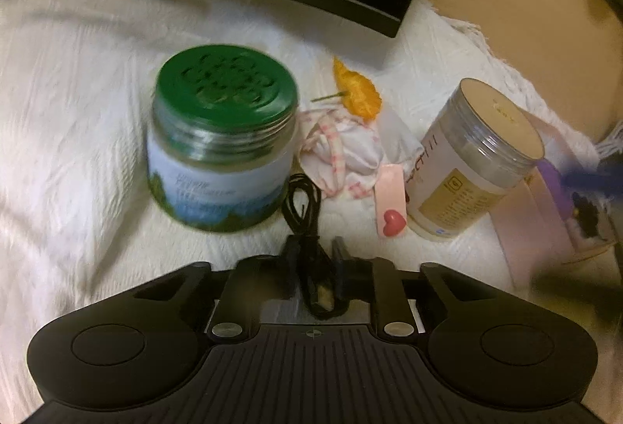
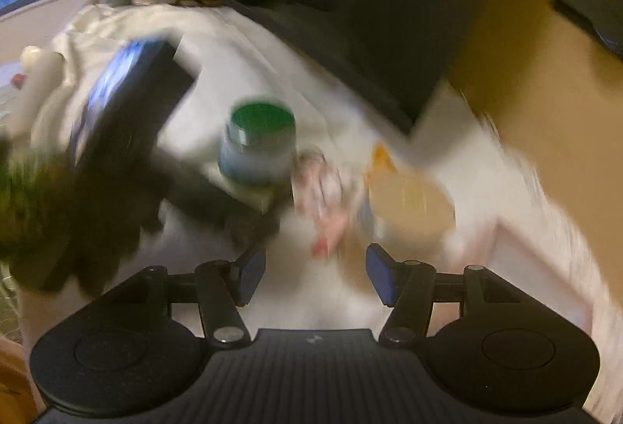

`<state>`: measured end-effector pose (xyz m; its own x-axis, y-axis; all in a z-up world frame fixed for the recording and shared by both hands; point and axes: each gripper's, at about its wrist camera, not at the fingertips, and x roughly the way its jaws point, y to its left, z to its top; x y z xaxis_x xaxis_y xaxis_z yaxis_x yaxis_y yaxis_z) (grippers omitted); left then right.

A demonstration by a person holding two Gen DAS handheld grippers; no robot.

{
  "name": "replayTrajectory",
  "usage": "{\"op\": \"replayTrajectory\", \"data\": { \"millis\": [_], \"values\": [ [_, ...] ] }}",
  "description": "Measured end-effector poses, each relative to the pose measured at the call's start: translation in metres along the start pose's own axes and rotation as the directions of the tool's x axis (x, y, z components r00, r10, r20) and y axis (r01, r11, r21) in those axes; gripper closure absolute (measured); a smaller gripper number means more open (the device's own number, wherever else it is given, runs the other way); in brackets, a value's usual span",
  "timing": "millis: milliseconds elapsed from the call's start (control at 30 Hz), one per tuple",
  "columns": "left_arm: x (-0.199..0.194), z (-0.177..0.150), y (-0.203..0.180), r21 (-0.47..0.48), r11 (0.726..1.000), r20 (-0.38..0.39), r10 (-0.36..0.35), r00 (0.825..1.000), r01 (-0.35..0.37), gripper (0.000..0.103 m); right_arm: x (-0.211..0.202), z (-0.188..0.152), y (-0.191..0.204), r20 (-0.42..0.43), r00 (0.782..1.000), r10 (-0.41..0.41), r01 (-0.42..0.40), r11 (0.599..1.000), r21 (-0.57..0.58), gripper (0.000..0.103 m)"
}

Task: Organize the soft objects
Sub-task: 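Grasp the black cable with the left tool, then lift the black cable with the left tool while the right tool grasps the pink-checked cloth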

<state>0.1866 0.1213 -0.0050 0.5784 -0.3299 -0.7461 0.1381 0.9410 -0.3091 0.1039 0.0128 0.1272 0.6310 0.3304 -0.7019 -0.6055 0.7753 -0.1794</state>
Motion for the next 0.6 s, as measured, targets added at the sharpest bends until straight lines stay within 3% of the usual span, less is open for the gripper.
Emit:
{"op": "replayTrajectory", "data": {
  "millis": [133, 200, 300, 467, 533, 600],
  "values": [
    [-0.012, -0.004, 0.007, -0.036, 0.999, -0.017, 0.031, 0.999, -0.032, 0.088, 0.041, 0.06, -0.014, -0.164, 0.981, 0.104, -0.114, 0.992, -0.055, 0.046],
    [-0.019, -0.007, 0.007, -0.032, 0.998, -0.023, 0.06, 0.998, -0.06, 0.088, 0.075, 0.076, -0.01, -0.287, 0.949, 0.13, -0.171, 0.977, -0.124, 0.045],
    [-0.027, -0.01, 0.011, -0.041, 0.996, -0.03, 0.077, 0.997, -0.078, 0.088, 0.109, 0.08, 0.005, -0.357, 0.932, 0.055, -0.16, 0.949, -0.272, 0.046],
    [-0.034, -0.011, 0.016, -0.054, 0.995, -0.026, 0.081, 0.996, -0.082, 0.089, 0.159, 0.085, 0.013, -0.447, 0.894, -0.011, -0.13, 0.95, -0.282, 0.047],
    [-0.036, -0.012, 0.016, -0.053, 0.995, -0.023, 0.082, 0.996, -0.083, 0.089, 0.171, 0.084, 0.013, -0.468, 0.883, -0.031, -0.12, 0.95, -0.288, 0.054],
    [-0.038, -0.011, 0.016, -0.054, 0.995, -0.018, 0.083, 0.996, -0.084, 0.089, 0.179, 0.082, 0.012, -0.486, 0.873, -0.036, -0.119, 0.952, -0.284, 0.071]
  ]
}}
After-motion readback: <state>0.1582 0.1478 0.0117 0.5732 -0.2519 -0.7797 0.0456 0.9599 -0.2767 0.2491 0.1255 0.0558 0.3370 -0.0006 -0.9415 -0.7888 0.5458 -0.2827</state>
